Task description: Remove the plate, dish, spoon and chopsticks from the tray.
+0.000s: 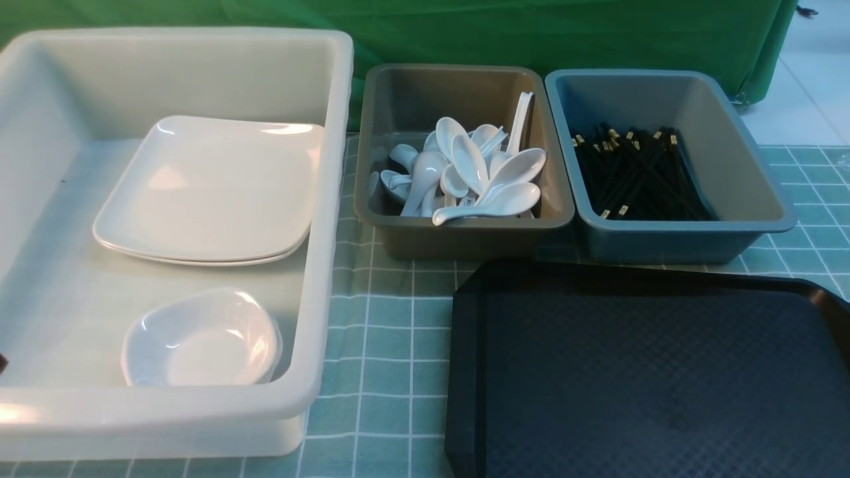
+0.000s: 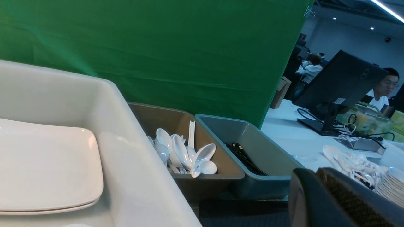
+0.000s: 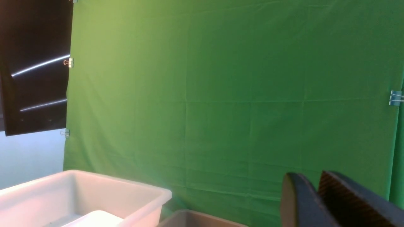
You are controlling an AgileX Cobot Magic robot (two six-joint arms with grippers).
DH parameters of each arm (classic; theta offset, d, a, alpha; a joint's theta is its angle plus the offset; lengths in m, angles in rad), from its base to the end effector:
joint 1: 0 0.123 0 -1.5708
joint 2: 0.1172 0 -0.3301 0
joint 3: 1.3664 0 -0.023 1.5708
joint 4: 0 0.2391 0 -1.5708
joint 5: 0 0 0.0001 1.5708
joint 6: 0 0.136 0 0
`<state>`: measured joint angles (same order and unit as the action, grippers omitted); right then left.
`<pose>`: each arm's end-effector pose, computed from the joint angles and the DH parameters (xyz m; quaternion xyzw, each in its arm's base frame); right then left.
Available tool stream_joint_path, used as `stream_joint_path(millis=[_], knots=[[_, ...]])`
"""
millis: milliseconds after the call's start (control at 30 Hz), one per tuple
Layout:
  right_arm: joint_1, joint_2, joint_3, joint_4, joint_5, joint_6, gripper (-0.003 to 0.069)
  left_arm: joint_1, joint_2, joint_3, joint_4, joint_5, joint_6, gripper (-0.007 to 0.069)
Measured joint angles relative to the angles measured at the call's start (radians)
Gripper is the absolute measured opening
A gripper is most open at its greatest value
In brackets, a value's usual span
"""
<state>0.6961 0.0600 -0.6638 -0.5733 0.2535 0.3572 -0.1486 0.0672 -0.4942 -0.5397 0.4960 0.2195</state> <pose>-0.0154 -0.0371 0.4130 -0.1727 0.4928 0.1742 0.8348 -0.0012 -0.0335 0.3315 0.0511 0.6774 -0.2317 0.6963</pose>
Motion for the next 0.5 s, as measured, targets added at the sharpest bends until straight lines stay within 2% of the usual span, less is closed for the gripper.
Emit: stream_joint_path(millis=[133,233,333,500], knots=[[0.0,0.0,0.0,0.0,0.0,0.0,0.0141,0.0,0.0,0.008,0.068,-0.018,0.063,0.001],[0.0,0.0,0.0,0.0,0.001,0.0,0.0142,0.009,-0.005,0.041,0.163,-0.048,0.059,0.001],[0.0,0.0,0.0,0.0,0.005,0.0,0.0144,0.064,-0.029,0.143,0.288,-0.09,0.01,0.001],[0.0,0.0,0.0,-0.001,0.007,0.0,0.0156,0.182,-0.065,0.361,0.327,-0.224,0.003,0.0011]])
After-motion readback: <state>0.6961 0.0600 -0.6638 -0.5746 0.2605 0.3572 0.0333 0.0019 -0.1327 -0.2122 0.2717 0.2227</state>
